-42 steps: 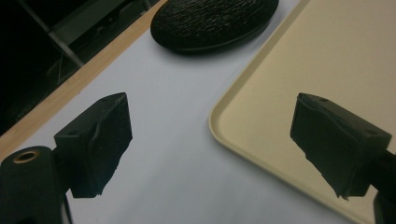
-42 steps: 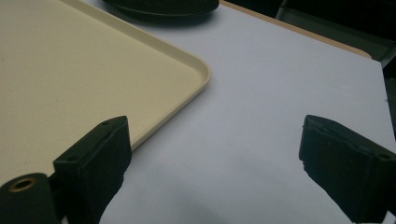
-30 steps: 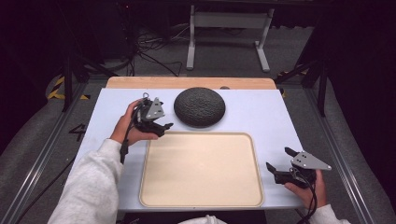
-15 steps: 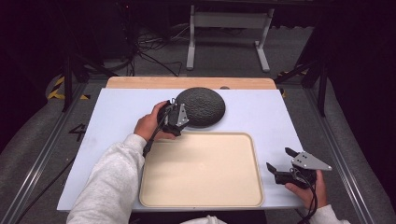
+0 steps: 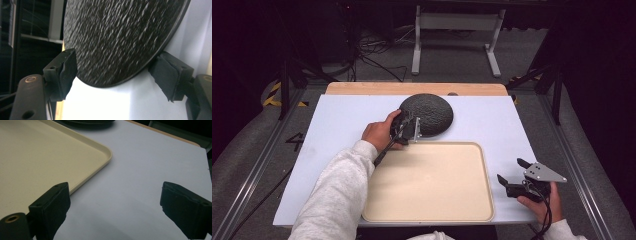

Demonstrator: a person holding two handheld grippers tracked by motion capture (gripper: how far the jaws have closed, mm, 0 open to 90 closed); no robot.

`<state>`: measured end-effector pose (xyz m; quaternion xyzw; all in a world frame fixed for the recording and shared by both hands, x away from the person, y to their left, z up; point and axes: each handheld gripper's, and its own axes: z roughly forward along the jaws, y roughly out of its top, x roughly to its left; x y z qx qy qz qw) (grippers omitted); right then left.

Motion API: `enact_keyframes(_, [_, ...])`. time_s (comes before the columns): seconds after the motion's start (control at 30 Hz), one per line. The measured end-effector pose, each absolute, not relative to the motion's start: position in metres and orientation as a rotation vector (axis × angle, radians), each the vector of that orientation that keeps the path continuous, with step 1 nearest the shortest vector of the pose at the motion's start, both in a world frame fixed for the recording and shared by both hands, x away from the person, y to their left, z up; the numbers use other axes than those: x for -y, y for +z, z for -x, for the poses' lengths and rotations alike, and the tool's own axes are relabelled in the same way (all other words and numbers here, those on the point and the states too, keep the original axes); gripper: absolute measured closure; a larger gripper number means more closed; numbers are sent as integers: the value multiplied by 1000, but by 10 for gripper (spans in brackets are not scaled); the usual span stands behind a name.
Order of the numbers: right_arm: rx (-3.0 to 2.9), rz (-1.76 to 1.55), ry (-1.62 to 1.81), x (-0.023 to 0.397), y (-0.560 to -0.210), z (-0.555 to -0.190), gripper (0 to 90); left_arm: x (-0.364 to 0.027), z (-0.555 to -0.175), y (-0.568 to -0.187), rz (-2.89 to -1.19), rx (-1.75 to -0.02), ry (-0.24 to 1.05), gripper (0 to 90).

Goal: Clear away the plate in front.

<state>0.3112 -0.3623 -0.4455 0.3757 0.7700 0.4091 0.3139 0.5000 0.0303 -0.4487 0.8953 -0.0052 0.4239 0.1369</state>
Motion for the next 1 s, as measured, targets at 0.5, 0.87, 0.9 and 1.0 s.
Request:
enact_keyframes(0.5, [-2038, -991, 1075, 362, -446, -311, 106, -9, -497, -458, -2688, 253, 1214, 727])
enact_keyframes(0.87, [-2058, -965, 1055, 359, -446, -310, 113, -2, -486, -447, -2582, 264, 1419, 868])
enact_keyframes(0.9, [-2062, -965, 1053, 359, -446, -310, 113, -2, -485, -447, -2576, 269, 1423, 868])
enact_keyframes(1.0, [-2067, -967, 1054, 360, -447, -311, 113, -2, -481, -444, -2559, 264, 1422, 866])
